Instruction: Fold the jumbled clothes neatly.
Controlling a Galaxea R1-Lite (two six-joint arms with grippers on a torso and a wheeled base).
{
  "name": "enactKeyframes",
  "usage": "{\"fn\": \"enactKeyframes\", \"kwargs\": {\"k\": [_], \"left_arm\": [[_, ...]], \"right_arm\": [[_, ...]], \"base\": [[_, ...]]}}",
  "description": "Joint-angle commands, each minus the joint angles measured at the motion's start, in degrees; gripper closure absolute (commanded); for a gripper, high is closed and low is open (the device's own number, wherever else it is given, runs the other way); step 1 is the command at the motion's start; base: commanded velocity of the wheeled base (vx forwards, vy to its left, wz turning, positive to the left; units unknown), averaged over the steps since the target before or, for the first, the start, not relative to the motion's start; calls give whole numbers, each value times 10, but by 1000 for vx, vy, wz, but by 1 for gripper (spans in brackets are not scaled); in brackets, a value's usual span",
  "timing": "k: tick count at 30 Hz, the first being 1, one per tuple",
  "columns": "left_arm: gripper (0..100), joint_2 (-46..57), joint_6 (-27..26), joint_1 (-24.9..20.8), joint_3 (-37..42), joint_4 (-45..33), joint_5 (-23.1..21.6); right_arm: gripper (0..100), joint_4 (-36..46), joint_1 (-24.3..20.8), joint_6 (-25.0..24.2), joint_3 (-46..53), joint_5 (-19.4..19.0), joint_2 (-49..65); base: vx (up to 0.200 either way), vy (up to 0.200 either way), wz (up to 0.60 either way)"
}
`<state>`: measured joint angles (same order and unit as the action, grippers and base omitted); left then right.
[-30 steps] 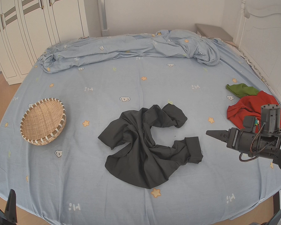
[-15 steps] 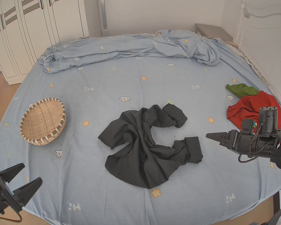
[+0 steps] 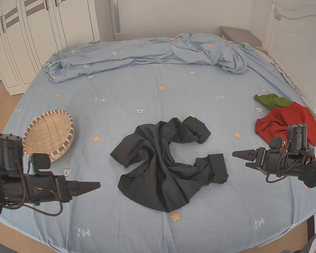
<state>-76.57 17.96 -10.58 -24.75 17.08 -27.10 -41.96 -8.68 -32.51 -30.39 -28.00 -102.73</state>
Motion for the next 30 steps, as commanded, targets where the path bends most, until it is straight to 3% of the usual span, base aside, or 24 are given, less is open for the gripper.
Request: {"fn": "enactKeyframes", "kwargs": {"k": [1, 8, 20, 25, 30], "left_arm": [[0, -331, 35, -66, -87, 54, -36], [0, -445, 37, -66, -170, 52, -33], [0, -479, 57, -57, -202, 53, -25], [0, -492, 59, -58, -218, 53, 9], [0, -505, 76, -57, -243, 53, 15]], "right_arm": [[0, -24, 37, -11, -4, -40, -59], [0, -24, 36, -11, -5, -40, -61], [0, -25, 37, -11, -7, -40, -67], [0, -25, 38, -11, -10, -40, -70], [0, -25, 38, -11, -11, -40, -70]], "base": [[0, 0, 0], [0, 0, 0], [0, 0, 0], [0, 0, 0], [0, 0, 0]]}}
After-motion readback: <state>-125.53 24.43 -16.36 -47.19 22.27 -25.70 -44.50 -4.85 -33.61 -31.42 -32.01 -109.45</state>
